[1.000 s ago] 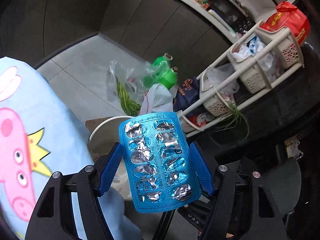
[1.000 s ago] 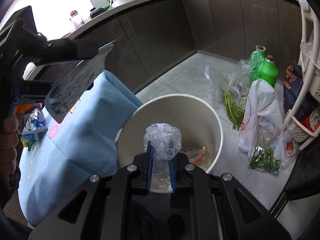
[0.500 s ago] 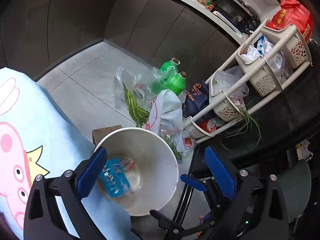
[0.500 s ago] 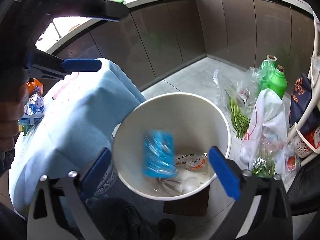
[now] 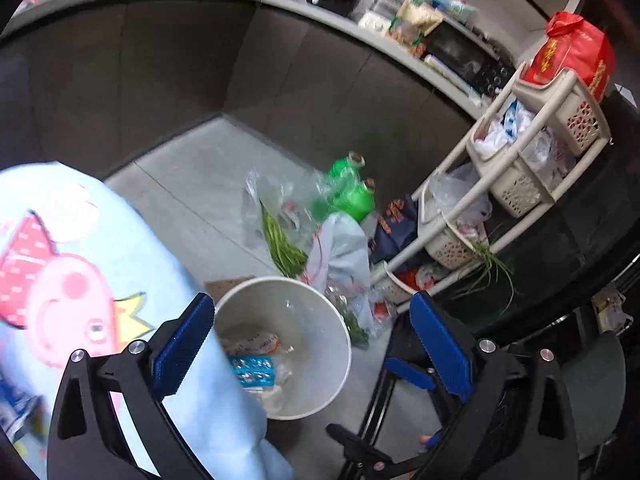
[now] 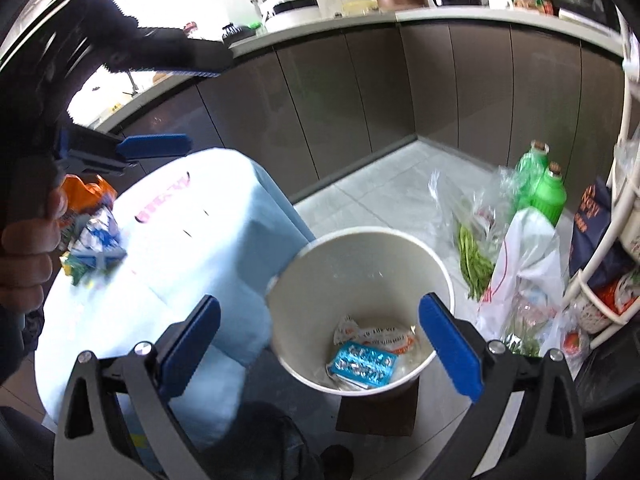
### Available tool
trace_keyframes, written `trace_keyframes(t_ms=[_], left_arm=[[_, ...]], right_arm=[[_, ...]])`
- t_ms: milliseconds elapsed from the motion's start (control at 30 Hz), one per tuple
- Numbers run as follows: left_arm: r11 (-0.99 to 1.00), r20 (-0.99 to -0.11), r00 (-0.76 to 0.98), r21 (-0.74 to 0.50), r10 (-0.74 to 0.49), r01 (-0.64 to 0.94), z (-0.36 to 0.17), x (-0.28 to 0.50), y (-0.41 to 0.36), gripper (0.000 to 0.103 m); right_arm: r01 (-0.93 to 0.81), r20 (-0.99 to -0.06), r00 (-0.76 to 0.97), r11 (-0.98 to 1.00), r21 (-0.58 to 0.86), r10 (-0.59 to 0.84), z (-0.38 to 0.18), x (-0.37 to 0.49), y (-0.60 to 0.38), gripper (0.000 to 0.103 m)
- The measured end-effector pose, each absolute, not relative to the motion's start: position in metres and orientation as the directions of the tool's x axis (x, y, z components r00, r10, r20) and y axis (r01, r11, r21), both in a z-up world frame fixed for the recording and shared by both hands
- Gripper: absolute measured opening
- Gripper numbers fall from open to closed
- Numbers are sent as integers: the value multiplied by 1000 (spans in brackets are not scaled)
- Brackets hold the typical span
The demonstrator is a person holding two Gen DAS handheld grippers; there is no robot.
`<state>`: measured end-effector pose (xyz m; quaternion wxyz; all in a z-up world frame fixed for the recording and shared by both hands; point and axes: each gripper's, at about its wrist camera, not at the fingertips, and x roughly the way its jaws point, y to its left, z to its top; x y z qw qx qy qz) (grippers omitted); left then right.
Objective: Collect trash
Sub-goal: 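Carry both items to the white bin and release them from both grippers, then move both tools back over the table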
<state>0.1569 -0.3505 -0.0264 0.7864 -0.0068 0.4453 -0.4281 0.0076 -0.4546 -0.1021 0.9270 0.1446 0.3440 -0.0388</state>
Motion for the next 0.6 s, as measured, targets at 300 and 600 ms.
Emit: trace_keyframes(t_ms=[300, 600], left_arm=[[727, -621, 420, -394, -662, 562, 31, 124, -236, 94], [863, -685, 525, -414, -505, 290, 16, 112, -94, 94]], right_arm=[[58, -590, 803, 976, 211, 80, -48, 0, -401, 100], [-98, -612, 762, 972, 216, 213, -38, 26, -324, 100]])
